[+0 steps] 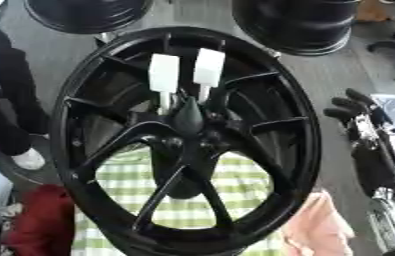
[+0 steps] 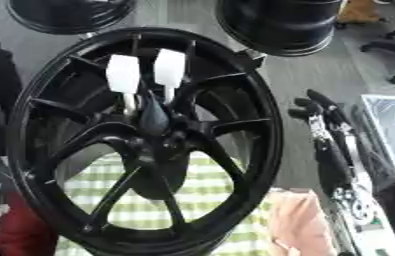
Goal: Pull the pin out of the wheel hub.
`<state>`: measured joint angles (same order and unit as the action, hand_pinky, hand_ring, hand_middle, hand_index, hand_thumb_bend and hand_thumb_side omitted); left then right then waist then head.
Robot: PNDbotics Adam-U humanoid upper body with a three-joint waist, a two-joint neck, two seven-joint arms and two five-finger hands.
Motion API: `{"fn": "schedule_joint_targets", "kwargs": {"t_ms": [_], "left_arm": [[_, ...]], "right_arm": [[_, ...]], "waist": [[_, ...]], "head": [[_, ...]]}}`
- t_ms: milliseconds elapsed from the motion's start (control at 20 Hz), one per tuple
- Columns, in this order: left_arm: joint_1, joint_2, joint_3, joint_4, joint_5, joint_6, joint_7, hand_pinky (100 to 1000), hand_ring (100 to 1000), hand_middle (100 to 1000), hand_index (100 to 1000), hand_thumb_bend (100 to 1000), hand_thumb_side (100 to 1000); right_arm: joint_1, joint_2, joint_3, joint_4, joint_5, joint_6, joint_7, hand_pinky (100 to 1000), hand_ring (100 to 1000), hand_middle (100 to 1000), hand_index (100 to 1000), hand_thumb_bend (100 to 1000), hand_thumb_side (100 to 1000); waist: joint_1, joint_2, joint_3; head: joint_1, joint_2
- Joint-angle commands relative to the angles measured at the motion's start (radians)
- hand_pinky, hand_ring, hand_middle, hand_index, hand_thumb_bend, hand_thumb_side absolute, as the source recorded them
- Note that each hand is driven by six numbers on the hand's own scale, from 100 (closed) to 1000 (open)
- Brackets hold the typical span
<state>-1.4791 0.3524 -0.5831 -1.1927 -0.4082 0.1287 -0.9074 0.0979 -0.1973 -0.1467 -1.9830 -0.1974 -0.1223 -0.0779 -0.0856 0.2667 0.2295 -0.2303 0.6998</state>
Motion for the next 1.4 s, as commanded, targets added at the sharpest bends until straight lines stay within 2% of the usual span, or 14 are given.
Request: {"fn": "schedule_joint_targets", "kwargs": {"t_ms": [50,450,500,550,750,950,1050,1200,1350,1400], "left_arm": [[-0.023,-0.014,0.002,0.021,-0.014,-0.011,0.000,760,786,847,876,232,879],[-0.019,-0.072,0.025,0.080,-0.020,0.011,0.000,756,778,854,875,233,871],[-0.016,-0.075,0.020,0.085,-0.020,0.012,0.000,767,787,861,880,241,821],[-0.013,-0.076,0.012,0.091,-0.020,0.012,0.000,769,788,861,880,240,843],[-0.006,-0.072,-0.001,0.110,0.001,0.006,0.000,787,800,853,860,441,831],[0.001,-0.061,-0.011,0.127,0.040,-0.022,0.000,791,798,840,834,538,837],[0.004,-0.057,-0.021,0.137,0.062,-0.045,0.000,794,798,835,830,527,826],[0.008,-0.056,-0.044,0.150,0.081,-0.079,0.000,800,797,828,823,480,739],[0.011,-0.056,-0.062,0.159,0.075,-0.109,0.000,814,805,827,830,484,697],[0.012,-0.056,-0.065,0.161,0.067,-0.120,0.000,823,811,823,830,484,655]], "right_arm": [[-0.001,-0.010,0.000,-0.017,-0.001,0.001,0.004,1000,758,742,870,100,595],[-0.003,-0.009,0.004,-0.017,-0.001,0.007,0.009,1000,758,742,870,100,596],[-0.004,-0.010,0.004,-0.017,-0.001,0.008,0.008,1000,758,742,870,100,597],[-0.006,-0.010,0.005,-0.017,-0.002,0.010,0.008,1000,758,742,870,100,597],[-0.008,-0.012,0.008,-0.017,0.000,0.014,0.009,1000,758,742,870,100,596],[-0.008,-0.012,0.010,-0.017,0.004,0.015,0.011,1000,758,743,870,100,595],[-0.007,-0.011,0.010,-0.017,0.006,0.015,0.012,1000,757,742,870,100,596],[-0.006,-0.010,0.012,-0.017,0.009,0.017,0.013,1000,757,742,870,100,598],[-0.006,-0.010,0.012,-0.017,0.010,0.023,0.009,1000,755,741,868,100,600],[-0.007,-0.010,0.012,-0.017,0.010,0.024,0.008,1000,755,740,868,100,599]], "waist": [[0.002,-0.024,-0.002],[0.000,-0.021,-0.010],[0.001,-0.020,-0.011],[0.001,-0.019,-0.012],[0.003,-0.018,-0.013],[0.002,-0.017,-0.013],[0.002,-0.017,-0.012],[0.002,-0.016,-0.012],[0.002,-0.015,-0.012],[0.002,-0.015,-0.012]], "head": [[0.006,-0.012],[0.023,-0.014],[0.025,-0.015],[0.026,-0.015],[0.024,-0.012],[0.022,-0.010],[0.022,-0.010],[0.022,-0.010],[0.022,-0.009],[0.022,-0.009]]}}
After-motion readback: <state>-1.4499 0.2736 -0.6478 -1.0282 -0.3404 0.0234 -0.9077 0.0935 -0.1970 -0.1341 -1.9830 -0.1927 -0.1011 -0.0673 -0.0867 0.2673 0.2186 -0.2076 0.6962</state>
